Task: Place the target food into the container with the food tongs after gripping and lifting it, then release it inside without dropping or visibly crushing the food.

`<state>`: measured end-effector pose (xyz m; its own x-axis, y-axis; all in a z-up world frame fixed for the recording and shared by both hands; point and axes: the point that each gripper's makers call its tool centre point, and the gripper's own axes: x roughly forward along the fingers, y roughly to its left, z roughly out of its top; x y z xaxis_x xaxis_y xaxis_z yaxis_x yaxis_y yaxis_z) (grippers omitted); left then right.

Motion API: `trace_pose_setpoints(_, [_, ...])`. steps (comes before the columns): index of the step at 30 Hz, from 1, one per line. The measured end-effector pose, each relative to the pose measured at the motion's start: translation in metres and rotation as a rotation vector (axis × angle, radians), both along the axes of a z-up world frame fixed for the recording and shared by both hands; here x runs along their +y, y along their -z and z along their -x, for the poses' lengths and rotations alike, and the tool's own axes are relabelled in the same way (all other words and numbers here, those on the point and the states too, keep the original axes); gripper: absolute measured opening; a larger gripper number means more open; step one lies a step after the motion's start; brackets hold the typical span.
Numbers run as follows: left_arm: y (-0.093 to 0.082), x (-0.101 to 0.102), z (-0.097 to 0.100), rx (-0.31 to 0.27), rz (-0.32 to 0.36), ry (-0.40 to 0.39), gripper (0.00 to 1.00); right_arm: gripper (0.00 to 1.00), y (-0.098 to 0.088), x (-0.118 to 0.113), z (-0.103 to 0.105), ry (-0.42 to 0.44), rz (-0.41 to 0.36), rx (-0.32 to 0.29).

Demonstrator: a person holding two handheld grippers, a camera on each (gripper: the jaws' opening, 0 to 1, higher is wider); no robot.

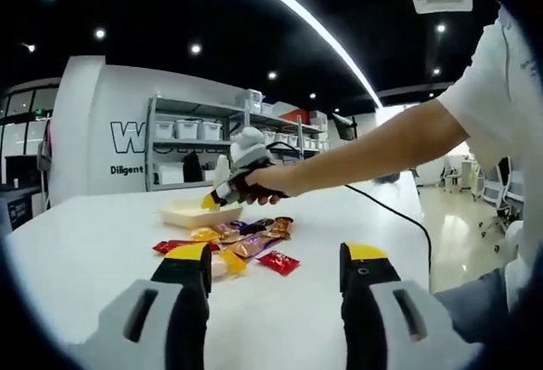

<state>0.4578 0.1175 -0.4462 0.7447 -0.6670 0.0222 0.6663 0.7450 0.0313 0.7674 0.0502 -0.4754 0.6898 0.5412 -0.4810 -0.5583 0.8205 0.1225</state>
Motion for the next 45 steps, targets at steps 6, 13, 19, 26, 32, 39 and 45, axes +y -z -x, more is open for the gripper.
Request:
trace_pose_setpoints(6, [0.000,-0.001,0.001,0.003,0.007,0.006,0.58,0.18,-0.002,0.004,-0.002,0.005,0.015,-0.016])
trace_pose_setpoints(13, [0.000,0.000,0.000,0.009,0.013,0.001,0.58,0.16,-0.017,-0.002,0.002,-0.001,-0.019,-0.024])
trace_pose_setpoints(19, [0.002,0.000,0.000,0.016,0.005,0.002,0.56,0.15,-0.038,-0.010,0.021,-0.018,-0.050,-0.027])
trace_pose_setpoints(26, [0.003,0.000,-0.001,0.021,-0.005,0.002,0.55,0.12,-0.064,-0.032,0.046,-0.031,-0.092,-0.022])
trace_pose_setpoints(32, [0.003,-0.002,0.000,0.026,-0.007,0.003,0.53,0.11,-0.066,-0.051,0.077,-0.071,-0.084,0.008])
trace_pose_setpoints(39, [0.007,-0.004,-0.001,0.047,-0.020,0.006,0.52,0.13,-0.047,-0.058,0.117,-0.138,-0.068,0.070])
trace_pose_setpoints(45, [0.009,-0.006,0.001,0.060,-0.021,0.021,0.51,0.14,-0.014,-0.063,0.133,-0.112,-0.049,0.109])
